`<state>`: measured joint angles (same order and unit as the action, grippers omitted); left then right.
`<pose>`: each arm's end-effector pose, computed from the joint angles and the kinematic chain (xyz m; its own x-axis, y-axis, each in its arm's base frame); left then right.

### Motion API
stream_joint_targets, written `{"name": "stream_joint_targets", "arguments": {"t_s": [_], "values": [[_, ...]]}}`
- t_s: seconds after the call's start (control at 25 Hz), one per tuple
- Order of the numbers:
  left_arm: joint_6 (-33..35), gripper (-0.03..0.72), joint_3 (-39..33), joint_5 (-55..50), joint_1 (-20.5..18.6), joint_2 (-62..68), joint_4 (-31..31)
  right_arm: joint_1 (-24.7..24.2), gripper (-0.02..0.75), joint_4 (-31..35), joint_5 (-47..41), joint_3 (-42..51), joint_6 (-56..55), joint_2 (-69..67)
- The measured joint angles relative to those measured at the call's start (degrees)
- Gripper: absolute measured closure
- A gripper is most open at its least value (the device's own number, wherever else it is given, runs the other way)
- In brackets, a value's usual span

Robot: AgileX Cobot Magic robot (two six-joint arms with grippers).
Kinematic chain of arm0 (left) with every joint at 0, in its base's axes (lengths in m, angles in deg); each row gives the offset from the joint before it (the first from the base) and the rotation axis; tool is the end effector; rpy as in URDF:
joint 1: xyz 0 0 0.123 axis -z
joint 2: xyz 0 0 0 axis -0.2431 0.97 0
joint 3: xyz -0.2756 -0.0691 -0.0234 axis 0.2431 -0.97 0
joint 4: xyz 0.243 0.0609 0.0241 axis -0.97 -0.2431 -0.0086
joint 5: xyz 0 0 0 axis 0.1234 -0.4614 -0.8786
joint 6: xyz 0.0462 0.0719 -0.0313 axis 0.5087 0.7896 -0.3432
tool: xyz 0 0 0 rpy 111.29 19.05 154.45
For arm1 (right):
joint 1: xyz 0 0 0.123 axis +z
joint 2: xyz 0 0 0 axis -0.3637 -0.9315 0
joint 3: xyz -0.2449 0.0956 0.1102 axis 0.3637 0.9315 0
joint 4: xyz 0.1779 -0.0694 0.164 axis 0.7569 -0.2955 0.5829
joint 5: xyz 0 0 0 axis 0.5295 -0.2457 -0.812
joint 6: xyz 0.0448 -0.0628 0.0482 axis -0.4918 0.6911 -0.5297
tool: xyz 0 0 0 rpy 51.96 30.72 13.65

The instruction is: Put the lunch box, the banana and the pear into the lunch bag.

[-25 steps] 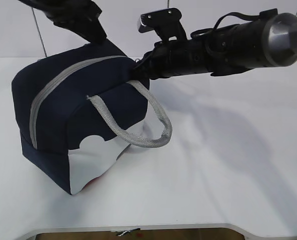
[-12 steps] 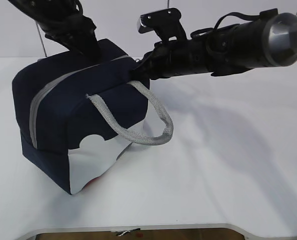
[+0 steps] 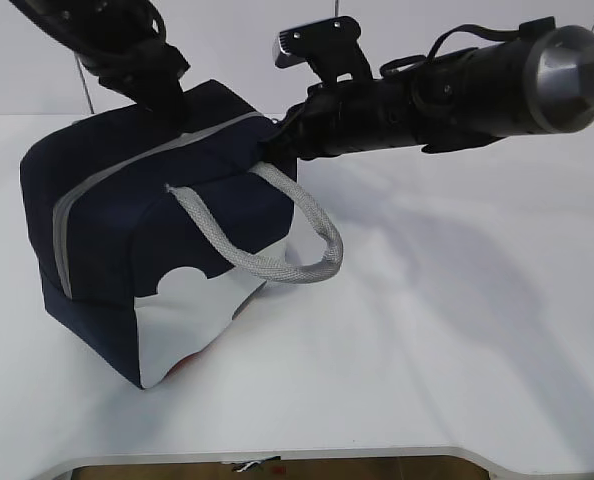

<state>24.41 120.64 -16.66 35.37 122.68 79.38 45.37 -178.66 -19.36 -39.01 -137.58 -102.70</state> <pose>0.3851 -0.1771 0.3113 -0.6705 0.5565 -0.4906 0.6819 0.7228 -0.1121 0.4296 0.2061 0.2143 -0.3641 -0.2944 -0.8836 -0.5689 0.8215 -0.0393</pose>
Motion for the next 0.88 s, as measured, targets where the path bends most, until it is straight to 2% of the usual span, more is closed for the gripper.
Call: {"name": "stream_joint_targets", "arguments": {"t_s": [0.88], "values": [[0.8, 0.682, 0.0, -1.1, 0.0, -0.1, -0.1, -1.1, 0.720, -3.7, 2.8, -0.5, -3.0, -1.8]]}}
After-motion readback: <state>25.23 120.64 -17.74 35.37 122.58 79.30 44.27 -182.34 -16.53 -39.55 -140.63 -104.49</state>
